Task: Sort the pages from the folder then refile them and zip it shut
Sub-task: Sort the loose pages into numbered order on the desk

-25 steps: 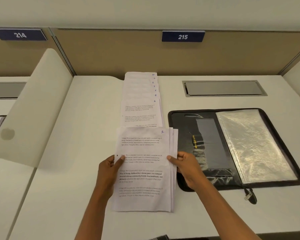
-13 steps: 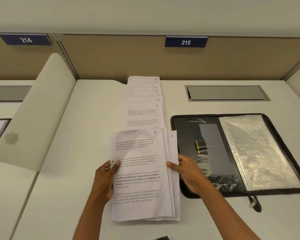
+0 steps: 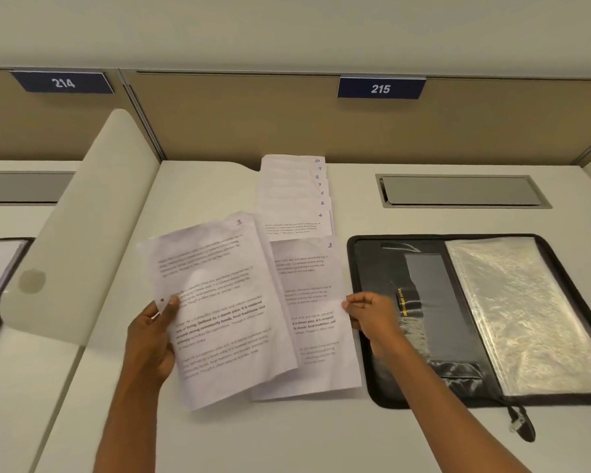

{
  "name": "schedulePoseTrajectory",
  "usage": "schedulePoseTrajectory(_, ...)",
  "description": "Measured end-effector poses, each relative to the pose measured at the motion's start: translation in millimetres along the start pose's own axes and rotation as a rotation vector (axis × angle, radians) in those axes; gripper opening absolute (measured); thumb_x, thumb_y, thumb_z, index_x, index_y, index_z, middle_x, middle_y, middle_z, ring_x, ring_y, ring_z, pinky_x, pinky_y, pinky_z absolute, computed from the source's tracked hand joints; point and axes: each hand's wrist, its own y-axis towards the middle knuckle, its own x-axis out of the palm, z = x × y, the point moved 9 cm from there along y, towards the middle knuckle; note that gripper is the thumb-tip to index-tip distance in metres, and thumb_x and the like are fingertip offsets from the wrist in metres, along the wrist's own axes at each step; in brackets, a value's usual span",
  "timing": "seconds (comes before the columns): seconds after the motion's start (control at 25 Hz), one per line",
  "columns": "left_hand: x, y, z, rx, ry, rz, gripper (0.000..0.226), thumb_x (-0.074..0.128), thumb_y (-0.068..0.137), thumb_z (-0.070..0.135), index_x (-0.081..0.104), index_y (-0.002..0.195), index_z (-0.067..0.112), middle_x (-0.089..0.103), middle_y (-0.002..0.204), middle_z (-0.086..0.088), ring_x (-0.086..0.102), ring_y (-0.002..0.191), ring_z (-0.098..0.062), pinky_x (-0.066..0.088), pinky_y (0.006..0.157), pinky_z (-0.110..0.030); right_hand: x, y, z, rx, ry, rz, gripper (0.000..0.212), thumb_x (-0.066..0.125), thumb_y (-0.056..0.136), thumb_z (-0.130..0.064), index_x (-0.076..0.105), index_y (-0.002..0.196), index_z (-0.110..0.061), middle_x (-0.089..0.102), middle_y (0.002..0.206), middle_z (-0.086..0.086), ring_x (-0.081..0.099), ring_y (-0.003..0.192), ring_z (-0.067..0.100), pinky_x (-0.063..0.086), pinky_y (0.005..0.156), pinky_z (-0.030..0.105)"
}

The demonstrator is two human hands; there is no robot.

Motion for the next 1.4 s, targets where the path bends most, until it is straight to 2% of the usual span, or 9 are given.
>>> schedulePoseTrajectory(0.08, -9.6, 9.9, 9.8, 0.01, -0.034, 0.024, 0.036, 0.069, 0.096, 0.013, 0.067, 0.132, 0.006, 0.075, 0.124, -0.012, 0.076, 0.101, -0.027, 0.065, 0.079, -0.043, 4.9, 17.0, -9.4, -0.001, 0.004, 0.022, 0.004, 0.074, 0.091, -0.001, 0.072, 0.093, -0.003, 0.077, 0.091, 0.01, 0.075, 0.082, 0.024, 0.061, 0.062, 0.027)
schedulePoseTrajectory(0.28, -10.7, 20.4, 10.2, -0.014, -0.052, 0.01, 0.035, 0.067, 0.097, 0.013, 0.067, 0.131, 0.006, 0.075, 0.123, -0.01, 0.077, 0.099, -0.024, 0.066, 0.075, -0.042, 17.3, 57.3, -12.7, 0.041, -0.01, 0.065, 0.006, 0.076, 0.089, 0.0, 0.071, 0.09, -0.004, 0.076, 0.098, 0.015, 0.076, 0.088, 0.031, 0.065, 0.078, 0.047)
schedulePoseTrajectory(0.56, 4.6, 17.0, -22.8, -0.104, -0.019, -0.05, 0.032, 0.064, 0.098, 0.011, 0.067, 0.129, 0.004, 0.076, 0.119, -0.015, 0.078, 0.094, -0.027, 0.066, 0.071, -0.042, 23.8, 77.1, -16.3, 0.027, -0.064, 0.119, 0.007, 0.076, 0.089, -0.001, 0.071, 0.088, -0.006, 0.074, 0.096, 0.014, 0.075, 0.088, 0.033, 0.064, 0.075, 0.051)
schedulePoseTrajectory(0.92, 23.7, 12.4, -55.2, -0.177, -0.013, -0.09, 0.032, 0.064, 0.099, 0.011, 0.067, 0.129, 0.002, 0.074, 0.121, -0.018, 0.076, 0.101, -0.031, 0.066, 0.076, -0.043, 21.2, 82.5, -27.5, -0.064, -0.171, 0.147, 0.012, 0.08, 0.087, -0.009, 0.069, 0.082, -0.009, 0.074, 0.087, 0.01, 0.074, 0.08, 0.03, 0.065, 0.071, 0.051)
schedulePoseTrajectory(1.08, 37.9, 6.5, -63.1, -0.19, 0.001, -0.105, 0.03, 0.065, 0.098, 0.011, 0.068, 0.127, 0.002, 0.074, 0.121, -0.02, 0.075, 0.105, -0.034, 0.065, 0.079, -0.044, 18.9, 62.8, -53.2, -0.28, -0.456, 0.228, 0.021, 0.079, 0.09, -0.027, 0.064, 0.082, -0.015, 0.068, 0.078, 0.002, 0.068, 0.069, 0.018, 0.061, 0.067, 0.039)
schedulePoseTrajectory(1.16, 46.1, 2.4, -67.4, -0.201, 0.003, -0.118, 0.029, 0.064, 0.099, 0.01, 0.068, 0.127, 0.002, 0.074, 0.121, -0.02, 0.075, 0.106, -0.035, 0.065, 0.08, -0.045, 26.2, 44.9, -58.9, -0.339, -0.392, 0.143, 0.027, 0.069, 0.097, -0.036, 0.067, 0.084, -0.013, 0.069, 0.076, 0.003, 0.067, 0.068, 0.017, 0.057, 0.066, 0.032)
schedulePoseTrajectory(1.24, 53.0, -2.0, -70.9, -0.207, 0.009, -0.132, 0.029, 0.064, 0.099, 0.01, 0.068, 0.127, 0.001, 0.075, 0.12, -0.019, 0.075, 0.105, -0.035, 0.065, 0.079, -0.045, 45.8, 29.1, -44.8, -0.183, -0.178, -0.098, 0.042, 0.059, 0.101, -0.046, 0.073, 0.094, -0.007, 0.076, 0.085, 0.007, 0.074, 0.078, 0.023, 0.062, 0.073, 0.034)
schedulePoseTrajectory(1.32, 57.2, -5.7, -73.8, -0.206, 0.021, -0.142, 0.029, 0.065, 0.099, 0.01, 0.068, 0.127, 0.001, 0.075, 0.12, -0.019, 0.075, 0.105, -0.035, 0.065, 0.079, -0.045, 58.5, 12.8, -30.7, -0.1, -0.149, -0.265, 0.053, 0.057, 0.099, -0.054, 0.074, 0.101, -0.004, 0.078, 0.095, 0.007, 0.075, 0.091, 0.027, 0.062, 0.085, 0.038)
schedulePoseTrajectory(1.4, 60.1, -9.2, -75.9, -0.203, 0.028, -0.151, 0.029, 0.066, 0.099, 0.011, 0.068, 0.127, 0.002, 0.075, 0.12, -0.019, 0.075, 0.105, -0.034, 0.065, 0.08, -0.045, 56.3, -1.2, -25.2, -0.13, -0.146, -0.298, 0.036, 0.063, 0.099, -0.043, 0.078, 0.099, -0.011, 0.079, 0.098, 0.001, 0.076, 0.094, 0.021, 0.061, 0.087, 0.034)
